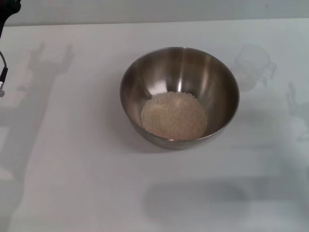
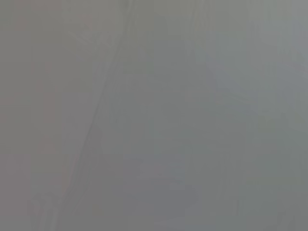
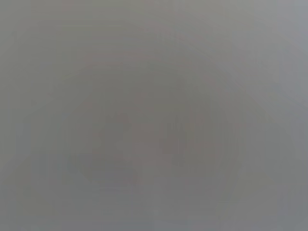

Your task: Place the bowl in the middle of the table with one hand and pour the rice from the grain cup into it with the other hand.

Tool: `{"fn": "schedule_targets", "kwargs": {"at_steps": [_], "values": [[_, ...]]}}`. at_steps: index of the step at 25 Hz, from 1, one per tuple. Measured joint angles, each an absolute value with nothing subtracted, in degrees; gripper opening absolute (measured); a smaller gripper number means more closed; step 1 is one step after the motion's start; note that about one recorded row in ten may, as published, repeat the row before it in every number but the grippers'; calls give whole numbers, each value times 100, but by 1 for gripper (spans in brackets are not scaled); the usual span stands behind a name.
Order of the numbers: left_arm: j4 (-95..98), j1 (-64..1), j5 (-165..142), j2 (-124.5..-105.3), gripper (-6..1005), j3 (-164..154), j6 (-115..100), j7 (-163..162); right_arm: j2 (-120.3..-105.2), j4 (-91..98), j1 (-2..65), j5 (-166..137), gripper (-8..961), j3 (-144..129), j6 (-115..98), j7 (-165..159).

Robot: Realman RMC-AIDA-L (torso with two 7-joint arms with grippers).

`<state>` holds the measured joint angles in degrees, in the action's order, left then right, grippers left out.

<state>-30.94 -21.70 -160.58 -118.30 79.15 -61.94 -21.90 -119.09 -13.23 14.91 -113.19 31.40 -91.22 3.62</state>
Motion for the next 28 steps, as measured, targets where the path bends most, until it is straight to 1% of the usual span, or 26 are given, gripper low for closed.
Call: {"fn": "schedule_targets", "kwargs": {"at_steps": [4, 8, 11, 15, 22, 26, 28], "values": [[-2966, -2152, -16058, -11831, 814, 7941, -6195, -2112, -11905, -1018, 1648, -11317, 496, 3477, -9239, 190], [-2900, -2139, -16052, -11848, 814, 7944, -6206, -1763, -11883, -923, 1731, -11314, 617, 4078, -9435, -45], [-2874, -2137, -16032, -11860, 814, 7924, -6250, -1545, -11869, -734, 1975, -11311, 708, 4650, -9398, -610], [-2700, -2189, -16012, -11885, 814, 7909, -6472, -1309, -11886, -620, 2169, -11310, 712, 4966, -9346, -731], [-2672, -2198, -16012, -11892, 814, 7937, -6522, -1153, -11866, -543, 2427, -11310, 715, 5080, -9155, -723], [-2672, -2196, -16007, -11886, 814, 7991, -6612, -1057, -11774, -539, 2518, -11356, 715, 5048, -8958, -745], [-2671, -2195, -16006, -11885, 814, 8017, -6625, -1055, -11774, -513, 2536, -11356, 715, 5058, -8943, -744]]}}
